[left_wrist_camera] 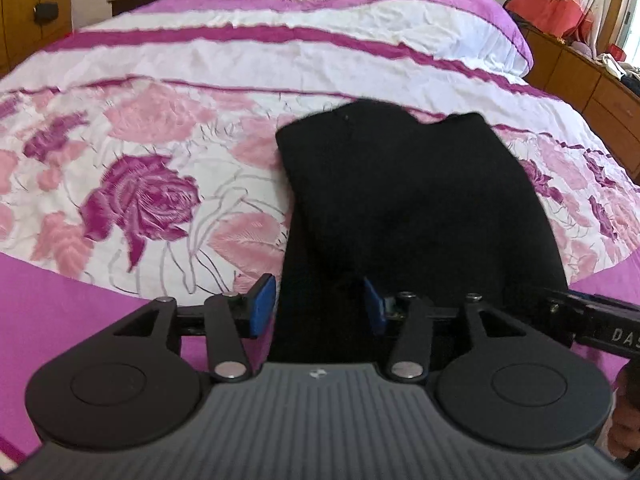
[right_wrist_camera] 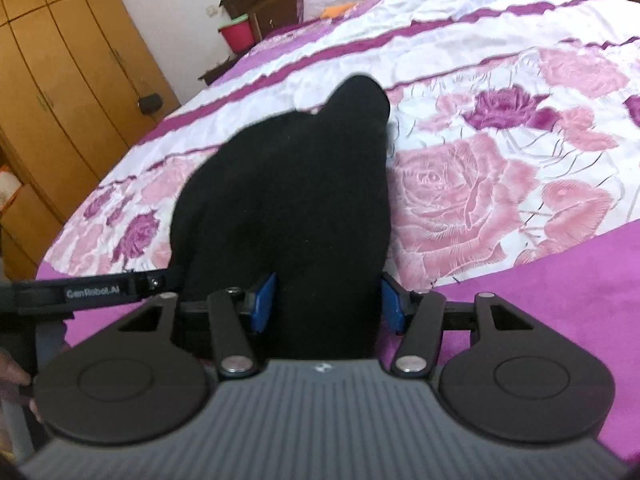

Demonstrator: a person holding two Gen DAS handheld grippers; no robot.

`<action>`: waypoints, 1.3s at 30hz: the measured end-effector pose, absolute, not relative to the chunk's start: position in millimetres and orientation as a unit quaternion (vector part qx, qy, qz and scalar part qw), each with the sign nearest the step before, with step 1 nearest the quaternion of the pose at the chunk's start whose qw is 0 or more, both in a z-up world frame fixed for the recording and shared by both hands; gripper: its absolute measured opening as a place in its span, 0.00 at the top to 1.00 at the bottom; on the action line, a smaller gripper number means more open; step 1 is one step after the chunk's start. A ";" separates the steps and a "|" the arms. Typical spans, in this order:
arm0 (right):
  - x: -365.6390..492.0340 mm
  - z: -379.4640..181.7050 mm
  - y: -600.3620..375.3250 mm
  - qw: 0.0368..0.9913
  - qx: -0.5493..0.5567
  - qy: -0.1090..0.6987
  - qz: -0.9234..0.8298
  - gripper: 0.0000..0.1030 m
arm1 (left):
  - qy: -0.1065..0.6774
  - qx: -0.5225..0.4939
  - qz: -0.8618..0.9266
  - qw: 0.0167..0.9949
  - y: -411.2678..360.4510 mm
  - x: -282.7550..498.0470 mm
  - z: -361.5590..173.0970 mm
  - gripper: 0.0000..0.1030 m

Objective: Fold small clothes

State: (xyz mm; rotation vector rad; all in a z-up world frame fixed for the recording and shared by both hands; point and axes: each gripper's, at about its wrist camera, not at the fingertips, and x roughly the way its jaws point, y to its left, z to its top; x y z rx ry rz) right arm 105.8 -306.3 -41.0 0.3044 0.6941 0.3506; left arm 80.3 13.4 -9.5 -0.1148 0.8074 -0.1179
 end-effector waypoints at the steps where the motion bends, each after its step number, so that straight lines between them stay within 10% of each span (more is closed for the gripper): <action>1: 100.4 -35.9 -306.4 0.919 0.141 0.330 0.165 0.44 | 0.389 -0.052 -0.057 0.918 12.9 76.7 -6.1 0.47; 17: 24.2 -14.9 -290.4 0.950 0.056 0.279 0.129 0.31 | 0.368 -0.019 -0.012 0.930 -16.3 -3.5 16.7 0.07; 39: 27.6 -38.8 -285.8 0.937 0.052 0.331 0.102 0.31 | 0.419 0.014 0.002 0.908 -30.6 4.0 -15.3 0.05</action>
